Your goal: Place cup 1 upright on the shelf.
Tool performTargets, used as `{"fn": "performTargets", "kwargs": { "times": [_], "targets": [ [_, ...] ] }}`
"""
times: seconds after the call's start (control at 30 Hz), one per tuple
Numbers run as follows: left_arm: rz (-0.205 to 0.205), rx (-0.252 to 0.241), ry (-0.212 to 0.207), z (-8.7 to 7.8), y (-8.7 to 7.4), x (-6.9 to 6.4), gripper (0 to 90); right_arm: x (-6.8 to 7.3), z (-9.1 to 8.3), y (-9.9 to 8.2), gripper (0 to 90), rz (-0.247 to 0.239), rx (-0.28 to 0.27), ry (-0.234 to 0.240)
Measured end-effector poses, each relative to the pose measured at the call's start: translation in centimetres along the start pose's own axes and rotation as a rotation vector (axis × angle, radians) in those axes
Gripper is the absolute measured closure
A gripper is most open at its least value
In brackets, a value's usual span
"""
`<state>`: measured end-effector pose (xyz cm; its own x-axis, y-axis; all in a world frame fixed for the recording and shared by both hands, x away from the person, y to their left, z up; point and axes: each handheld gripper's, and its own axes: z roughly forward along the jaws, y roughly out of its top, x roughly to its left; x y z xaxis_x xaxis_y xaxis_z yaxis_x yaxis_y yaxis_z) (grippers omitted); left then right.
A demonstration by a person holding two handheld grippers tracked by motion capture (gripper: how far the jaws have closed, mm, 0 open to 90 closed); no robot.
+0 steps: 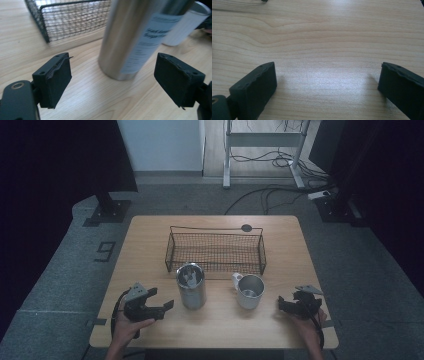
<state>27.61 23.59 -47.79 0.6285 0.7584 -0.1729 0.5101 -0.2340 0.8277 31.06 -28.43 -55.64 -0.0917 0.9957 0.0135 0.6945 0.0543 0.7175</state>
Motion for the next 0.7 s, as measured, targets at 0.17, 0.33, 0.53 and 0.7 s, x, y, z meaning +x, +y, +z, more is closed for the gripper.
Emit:
{"fn": "performTargets", "kwargs": {
  "times": [0.17, 0.33, 0.53, 0.7],
  "targets": [
    [-0.001, -0.009, -0.010, 0.1, 0.1, -0.3, 14.7, 0.0, 0.0, 0.0, 1.6, 0.000, 0.000, 0.000],
    [0.001, -0.013, -0.012, 0.1, 0.1, -0.5, 14.7, 0.0, 0.0, 0.0, 2.5, 0.002, -0.003, 0.001],
    [0.022, -0.019, -0.032, 0.3, 0.5, -1.4, 13.2, 0.0, 0.0, 0.0, 2.6, 0.003, -0.004, 0.000],
    [0.025, -0.025, -0.038, 0.5, 0.6, -1.8, 11.0, 0.0, -0.1, 0.0, 2.8, 0.003, -0.004, -0.001]
  ]
}}
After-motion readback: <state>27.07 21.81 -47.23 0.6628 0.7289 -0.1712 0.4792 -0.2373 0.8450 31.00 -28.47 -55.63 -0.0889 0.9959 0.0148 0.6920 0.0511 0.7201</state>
